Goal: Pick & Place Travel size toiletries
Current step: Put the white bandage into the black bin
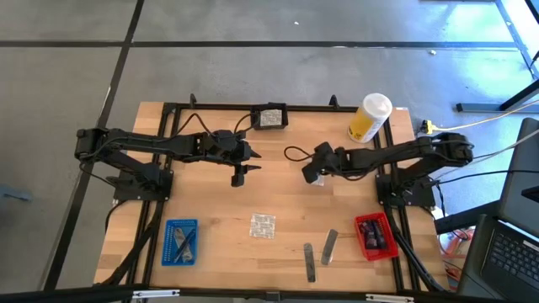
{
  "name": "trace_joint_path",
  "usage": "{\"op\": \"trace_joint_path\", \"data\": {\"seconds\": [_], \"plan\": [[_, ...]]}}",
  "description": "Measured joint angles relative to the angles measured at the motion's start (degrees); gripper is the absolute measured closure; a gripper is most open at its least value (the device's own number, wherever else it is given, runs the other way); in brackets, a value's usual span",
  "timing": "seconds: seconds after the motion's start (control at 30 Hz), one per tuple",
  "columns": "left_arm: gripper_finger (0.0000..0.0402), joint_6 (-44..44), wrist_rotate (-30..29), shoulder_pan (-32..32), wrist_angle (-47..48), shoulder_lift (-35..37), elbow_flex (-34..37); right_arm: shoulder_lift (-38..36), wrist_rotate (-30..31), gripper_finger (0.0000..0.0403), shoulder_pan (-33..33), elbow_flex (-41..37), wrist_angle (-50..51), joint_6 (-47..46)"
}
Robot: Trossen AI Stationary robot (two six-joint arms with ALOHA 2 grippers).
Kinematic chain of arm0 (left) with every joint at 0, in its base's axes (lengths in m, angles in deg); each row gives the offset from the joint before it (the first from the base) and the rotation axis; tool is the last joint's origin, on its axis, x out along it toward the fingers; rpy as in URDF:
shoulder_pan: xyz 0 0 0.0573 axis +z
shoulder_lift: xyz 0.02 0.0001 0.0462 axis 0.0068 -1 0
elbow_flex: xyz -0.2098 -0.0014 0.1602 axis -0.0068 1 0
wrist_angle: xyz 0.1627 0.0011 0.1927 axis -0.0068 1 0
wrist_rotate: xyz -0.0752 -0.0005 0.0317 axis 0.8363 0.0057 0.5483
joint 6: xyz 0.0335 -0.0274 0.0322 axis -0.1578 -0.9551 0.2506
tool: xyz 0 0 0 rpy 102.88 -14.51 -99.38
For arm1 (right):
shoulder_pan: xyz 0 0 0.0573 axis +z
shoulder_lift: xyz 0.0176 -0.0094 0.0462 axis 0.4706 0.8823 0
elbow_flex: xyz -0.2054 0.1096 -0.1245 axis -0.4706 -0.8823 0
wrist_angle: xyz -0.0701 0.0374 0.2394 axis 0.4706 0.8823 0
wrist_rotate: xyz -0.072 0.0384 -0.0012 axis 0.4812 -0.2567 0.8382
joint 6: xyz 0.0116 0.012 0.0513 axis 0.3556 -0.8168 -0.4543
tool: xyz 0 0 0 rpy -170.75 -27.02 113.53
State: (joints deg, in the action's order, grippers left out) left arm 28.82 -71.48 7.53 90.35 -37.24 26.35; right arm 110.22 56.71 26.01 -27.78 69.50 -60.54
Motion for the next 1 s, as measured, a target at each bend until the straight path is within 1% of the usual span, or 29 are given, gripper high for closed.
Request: {"op": "trace_joint_path", "data": {"seconds": [0.23, 0.4, 0.67, 0.83, 1.0], "plan": [[0.0238, 0.00, 0.00, 0.00, 0.00, 0.00, 0.00, 5.96, -0.14, 0.0180, 0.00, -0.02, -0.25, -0.61], [0.0238, 0.00, 0.00, 0.00, 0.00, 0.00, 0.00, 7.57, -0.55, 0.0199, 0.02, -0.02, -0.54, -1.67], [0.0238, 0.00, 0.00, 0.00, 0.00, 0.00, 0.00, 11.20, 0.52, 0.0232, 0.04, 0.21, -0.57, -2.09], [0.0238, 0.00, 0.00, 0.00, 0.00, 0.00, 0.00, 11.66, 0.68, 0.0255, 0.05, 0.22, -0.72, -1.86], [0.0238, 0.00, 0.00, 0.00, 0.00, 0.00, 0.00, 11.61, 0.34, 0.0292, 0.02, 0.20, -0.79, -1.55]]}}
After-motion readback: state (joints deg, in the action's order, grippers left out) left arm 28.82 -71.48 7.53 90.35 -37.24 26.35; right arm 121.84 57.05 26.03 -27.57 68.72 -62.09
